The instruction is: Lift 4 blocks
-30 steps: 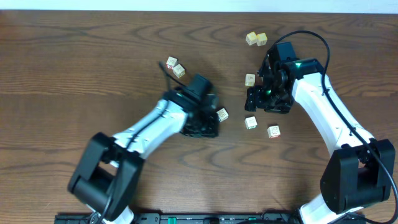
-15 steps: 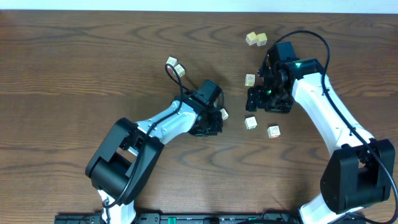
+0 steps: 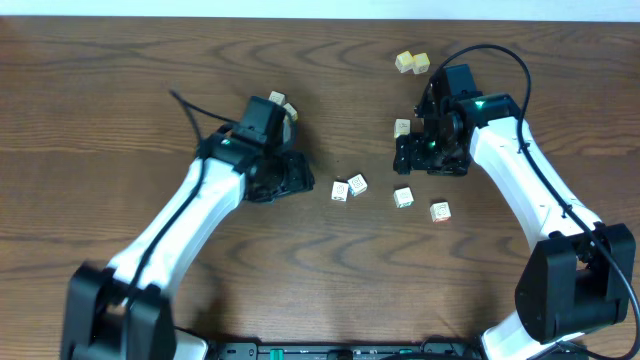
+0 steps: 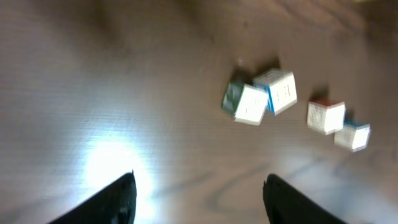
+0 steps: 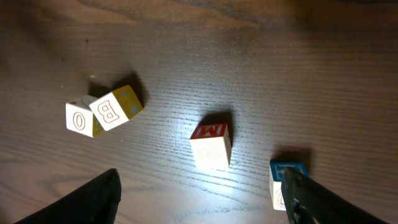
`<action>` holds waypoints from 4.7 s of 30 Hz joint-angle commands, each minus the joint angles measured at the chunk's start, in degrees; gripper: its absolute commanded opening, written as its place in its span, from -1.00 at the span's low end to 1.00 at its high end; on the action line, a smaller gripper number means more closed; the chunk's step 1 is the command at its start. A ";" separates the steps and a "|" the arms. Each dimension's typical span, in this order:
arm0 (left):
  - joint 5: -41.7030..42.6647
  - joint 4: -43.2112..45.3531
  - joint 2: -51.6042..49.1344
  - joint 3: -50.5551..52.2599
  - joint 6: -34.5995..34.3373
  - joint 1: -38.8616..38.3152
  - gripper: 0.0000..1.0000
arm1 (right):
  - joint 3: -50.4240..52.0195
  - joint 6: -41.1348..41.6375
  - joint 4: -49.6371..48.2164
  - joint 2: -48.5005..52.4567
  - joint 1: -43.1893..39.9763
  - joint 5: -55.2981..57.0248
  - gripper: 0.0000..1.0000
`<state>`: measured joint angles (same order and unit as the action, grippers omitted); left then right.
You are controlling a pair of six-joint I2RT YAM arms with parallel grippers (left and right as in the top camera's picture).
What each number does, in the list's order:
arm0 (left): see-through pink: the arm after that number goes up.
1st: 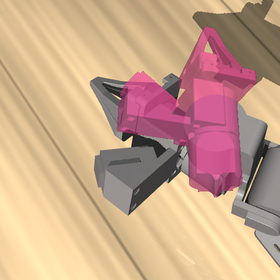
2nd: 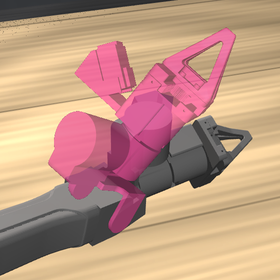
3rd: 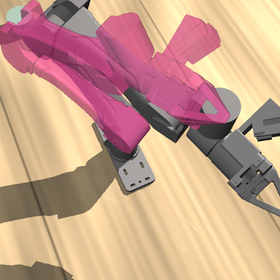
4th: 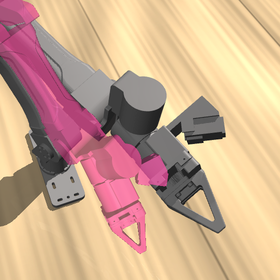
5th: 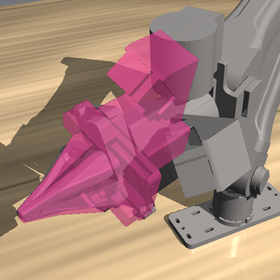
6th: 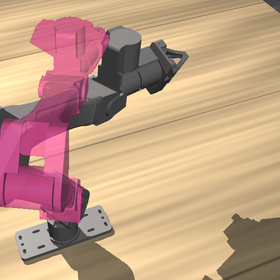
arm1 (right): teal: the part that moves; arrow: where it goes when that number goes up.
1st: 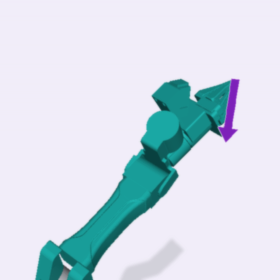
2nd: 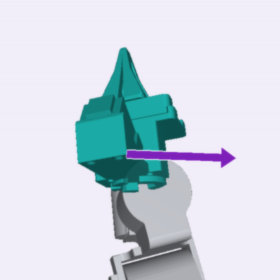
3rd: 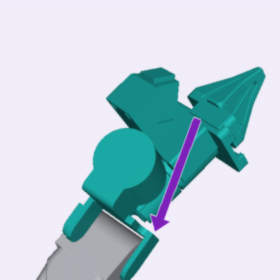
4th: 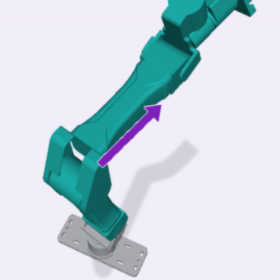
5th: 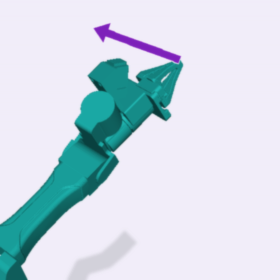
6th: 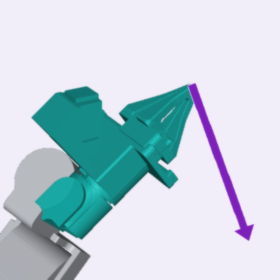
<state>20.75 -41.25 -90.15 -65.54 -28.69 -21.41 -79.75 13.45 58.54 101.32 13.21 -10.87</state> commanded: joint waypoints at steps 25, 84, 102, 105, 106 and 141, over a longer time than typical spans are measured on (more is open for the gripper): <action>-17.38 -24.74 22.95 -0.04 -0.09 18.18 0.61 | -6.05 3.43 2.73 -17.70 0.07 6.95 0.99; -7.96 -15.82 18.49 5.22 -6.40 -10.56 0.44 | -5.86 8.68 2.60 -17.68 -5.86 21.64 0.99; -3.50 -17.09 14.88 5.38 -4.37 -15.91 0.44 | -5.86 8.79 6.16 -17.68 -20.37 20.65 0.99; -5.14 -17.09 14.88 5.38 -4.39 -16.06 0.45 | -5.86 8.79 8.63 -17.70 -20.50 20.00 0.98; -5.16 -17.09 14.88 5.38 -4.39 -16.06 0.45 | -5.86 8.79 8.85 -17.68 -20.50 20.00 0.99; -23.17 -12.17 13.29 5.38 -11.04 -12.39 0.44 | -5.70 6.12 12.90 -17.68 -18.75 2.10 0.99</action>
<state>-1.13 -53.49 -76.49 -60.97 -39.20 -34.11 -84.71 19.53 71.94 84.25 -5.98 -8.62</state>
